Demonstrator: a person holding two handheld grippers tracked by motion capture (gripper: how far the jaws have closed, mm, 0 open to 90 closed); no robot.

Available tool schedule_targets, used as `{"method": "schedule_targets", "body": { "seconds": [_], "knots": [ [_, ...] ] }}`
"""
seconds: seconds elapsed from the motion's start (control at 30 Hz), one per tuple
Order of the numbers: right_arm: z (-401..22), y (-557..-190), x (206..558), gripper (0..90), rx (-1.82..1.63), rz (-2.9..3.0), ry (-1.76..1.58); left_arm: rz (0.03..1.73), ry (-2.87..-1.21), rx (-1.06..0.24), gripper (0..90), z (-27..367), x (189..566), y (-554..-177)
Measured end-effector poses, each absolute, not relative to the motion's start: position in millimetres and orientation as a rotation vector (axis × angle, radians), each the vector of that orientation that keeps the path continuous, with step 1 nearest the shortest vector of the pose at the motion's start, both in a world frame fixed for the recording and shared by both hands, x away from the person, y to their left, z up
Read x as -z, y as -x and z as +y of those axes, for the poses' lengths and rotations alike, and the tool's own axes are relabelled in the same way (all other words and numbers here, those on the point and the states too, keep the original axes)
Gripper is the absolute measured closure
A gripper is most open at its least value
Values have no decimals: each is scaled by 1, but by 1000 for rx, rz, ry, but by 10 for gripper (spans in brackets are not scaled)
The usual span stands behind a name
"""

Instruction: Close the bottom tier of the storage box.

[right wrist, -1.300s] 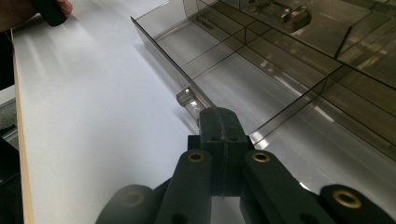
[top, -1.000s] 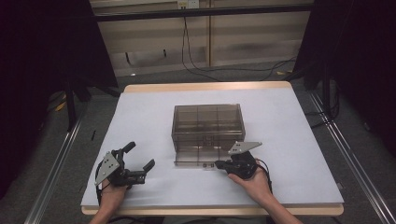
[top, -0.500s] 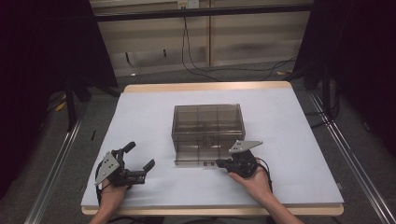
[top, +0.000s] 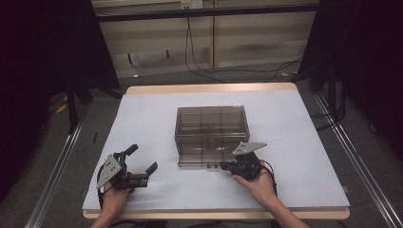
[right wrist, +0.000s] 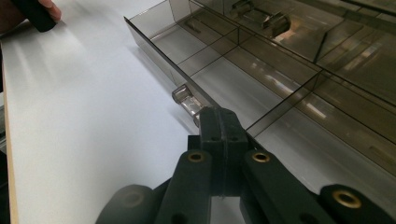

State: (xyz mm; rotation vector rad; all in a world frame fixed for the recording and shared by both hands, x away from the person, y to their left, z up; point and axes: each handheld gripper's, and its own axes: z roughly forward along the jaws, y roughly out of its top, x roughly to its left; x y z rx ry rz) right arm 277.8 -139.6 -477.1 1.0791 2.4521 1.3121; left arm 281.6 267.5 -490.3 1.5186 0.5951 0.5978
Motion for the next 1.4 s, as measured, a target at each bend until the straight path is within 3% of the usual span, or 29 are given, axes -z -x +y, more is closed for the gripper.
{"method": "schedule_targets", "body": {
  "seconds": [1.4],
  "knots": [
    [-134, -289, 475, 900, -1313, 2462, -1072, 597, -1518, -597, 0, 268, 490, -282]
  ]
}}
